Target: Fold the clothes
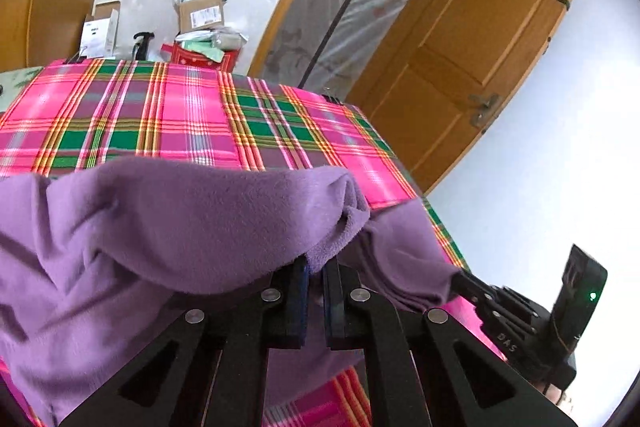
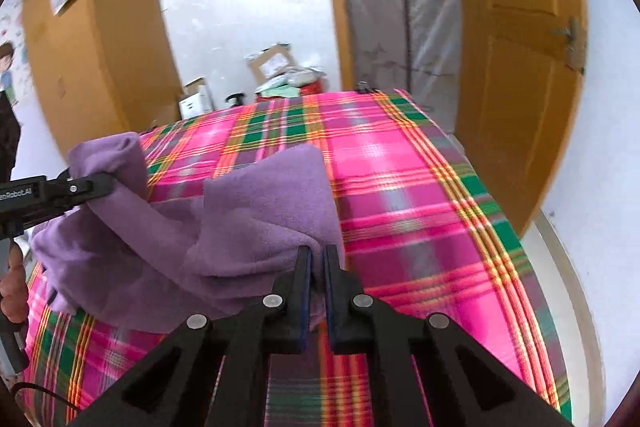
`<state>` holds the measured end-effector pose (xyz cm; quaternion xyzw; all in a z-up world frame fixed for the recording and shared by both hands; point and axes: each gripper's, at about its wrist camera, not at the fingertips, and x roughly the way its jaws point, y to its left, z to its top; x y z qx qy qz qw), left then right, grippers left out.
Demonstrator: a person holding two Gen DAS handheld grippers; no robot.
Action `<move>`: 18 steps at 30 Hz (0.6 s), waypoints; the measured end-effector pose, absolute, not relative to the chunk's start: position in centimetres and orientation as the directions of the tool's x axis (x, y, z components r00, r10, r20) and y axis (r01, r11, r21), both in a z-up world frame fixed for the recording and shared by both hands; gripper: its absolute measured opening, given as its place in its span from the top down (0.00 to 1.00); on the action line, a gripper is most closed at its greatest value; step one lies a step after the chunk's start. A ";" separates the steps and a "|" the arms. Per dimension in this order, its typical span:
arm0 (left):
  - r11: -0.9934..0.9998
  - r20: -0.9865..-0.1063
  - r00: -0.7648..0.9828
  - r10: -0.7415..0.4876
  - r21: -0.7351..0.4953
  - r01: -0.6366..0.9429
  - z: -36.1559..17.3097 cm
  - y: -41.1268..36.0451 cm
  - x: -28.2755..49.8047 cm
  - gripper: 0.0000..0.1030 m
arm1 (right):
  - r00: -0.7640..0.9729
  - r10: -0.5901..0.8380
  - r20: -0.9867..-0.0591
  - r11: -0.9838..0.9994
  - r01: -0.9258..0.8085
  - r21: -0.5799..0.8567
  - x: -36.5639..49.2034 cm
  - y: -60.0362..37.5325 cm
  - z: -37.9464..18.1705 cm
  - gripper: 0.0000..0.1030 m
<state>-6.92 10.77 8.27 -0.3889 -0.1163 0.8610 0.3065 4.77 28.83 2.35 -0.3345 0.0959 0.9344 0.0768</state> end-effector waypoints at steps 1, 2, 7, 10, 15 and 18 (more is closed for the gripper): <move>-0.786 -0.597 -0.513 0.617 -0.431 -0.443 8.4 11.0 -7.1 0.95 | -0.760 0.085 -0.644 -0.966 -0.220 0.132 4.8 29.2 2.2 0.94; -0.784 -0.596 -0.511 0.619 -0.433 -0.444 8.5 11.2 -7.5 0.95 | -0.755 0.090 -0.650 -0.963 -0.232 0.137 4.8 29.7 2.1 0.94; -0.776 -0.591 -0.505 0.630 -0.452 -0.440 8.9 11.8 -9.6 0.95 | -0.723 0.158 -0.673 -0.950 -0.298 0.097 4.7 30.8 1.4 0.94; -0.786 -0.590 -0.519 0.618 -0.446 -0.429 9.1 11.9 -10.8 0.95 | -0.720 0.176 -0.671 -0.945 -0.315 0.090 5.0 31.3 1.5 0.93; -0.794 -0.580 -0.541 0.609 -0.447 -0.413 9.4 11.7 -12.2 0.95 | -0.773 0.131 -0.621 -0.968 -0.234 0.087 5.6 29.9 2.6 0.82; -0.793 -0.569 -0.554 0.608 -0.460 -0.399 9.6 11.2 -12.7 0.95 | -0.808 0.070 -0.585 -0.988 -0.135 0.068 5.7 27.9 3.1 0.76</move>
